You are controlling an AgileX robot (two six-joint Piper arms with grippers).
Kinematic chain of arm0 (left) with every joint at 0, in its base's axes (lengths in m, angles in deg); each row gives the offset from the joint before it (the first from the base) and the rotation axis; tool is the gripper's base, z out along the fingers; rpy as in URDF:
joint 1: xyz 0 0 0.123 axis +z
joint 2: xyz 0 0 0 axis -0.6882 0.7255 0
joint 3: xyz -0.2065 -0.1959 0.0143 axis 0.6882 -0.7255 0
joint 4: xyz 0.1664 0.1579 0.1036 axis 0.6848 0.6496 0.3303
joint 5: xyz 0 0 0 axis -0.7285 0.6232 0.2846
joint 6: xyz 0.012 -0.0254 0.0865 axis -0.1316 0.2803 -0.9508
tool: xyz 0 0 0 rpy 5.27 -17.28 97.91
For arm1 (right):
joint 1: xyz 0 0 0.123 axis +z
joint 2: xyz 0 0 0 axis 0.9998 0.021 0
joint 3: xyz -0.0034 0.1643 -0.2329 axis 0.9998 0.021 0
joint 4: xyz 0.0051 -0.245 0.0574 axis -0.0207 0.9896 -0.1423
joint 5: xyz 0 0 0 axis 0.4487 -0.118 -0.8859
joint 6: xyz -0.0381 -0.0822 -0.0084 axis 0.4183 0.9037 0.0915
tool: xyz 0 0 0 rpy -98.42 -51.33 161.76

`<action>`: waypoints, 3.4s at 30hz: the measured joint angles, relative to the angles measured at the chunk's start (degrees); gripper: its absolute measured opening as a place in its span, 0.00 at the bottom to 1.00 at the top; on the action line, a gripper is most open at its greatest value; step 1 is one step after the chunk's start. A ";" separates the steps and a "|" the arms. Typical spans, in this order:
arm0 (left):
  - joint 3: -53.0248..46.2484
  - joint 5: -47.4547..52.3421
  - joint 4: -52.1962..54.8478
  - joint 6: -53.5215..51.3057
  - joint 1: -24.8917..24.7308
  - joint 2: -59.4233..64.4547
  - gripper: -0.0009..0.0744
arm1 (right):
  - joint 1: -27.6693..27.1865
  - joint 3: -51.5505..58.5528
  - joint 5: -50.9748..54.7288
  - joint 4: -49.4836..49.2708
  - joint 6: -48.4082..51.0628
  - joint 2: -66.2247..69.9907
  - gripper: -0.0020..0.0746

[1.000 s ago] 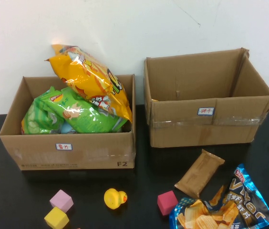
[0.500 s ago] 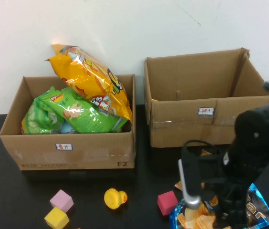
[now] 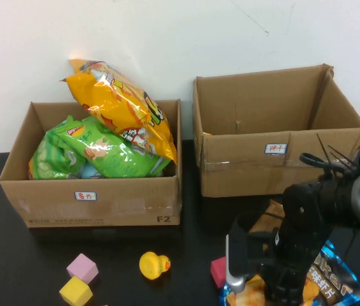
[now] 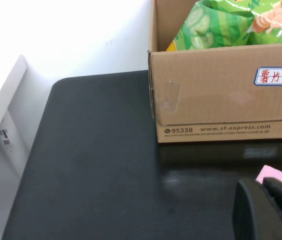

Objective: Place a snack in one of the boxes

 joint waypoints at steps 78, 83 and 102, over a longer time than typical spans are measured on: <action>0.00 0.02 0.00 0.00 0.00 0.00 0.01 | 10.25 -76.33 19.10 12.93 -37.43 11.58 0.45; 0.00 0.02 0.00 0.00 0.00 0.00 0.01 | 10.66 -76.33 28.72 15.64 -40.06 6.14 0.10; 0.00 0.02 0.00 0.00 0.00 0.00 0.01 | 11.60 -38.12 21.90 16.84 -44.77 -26.14 0.03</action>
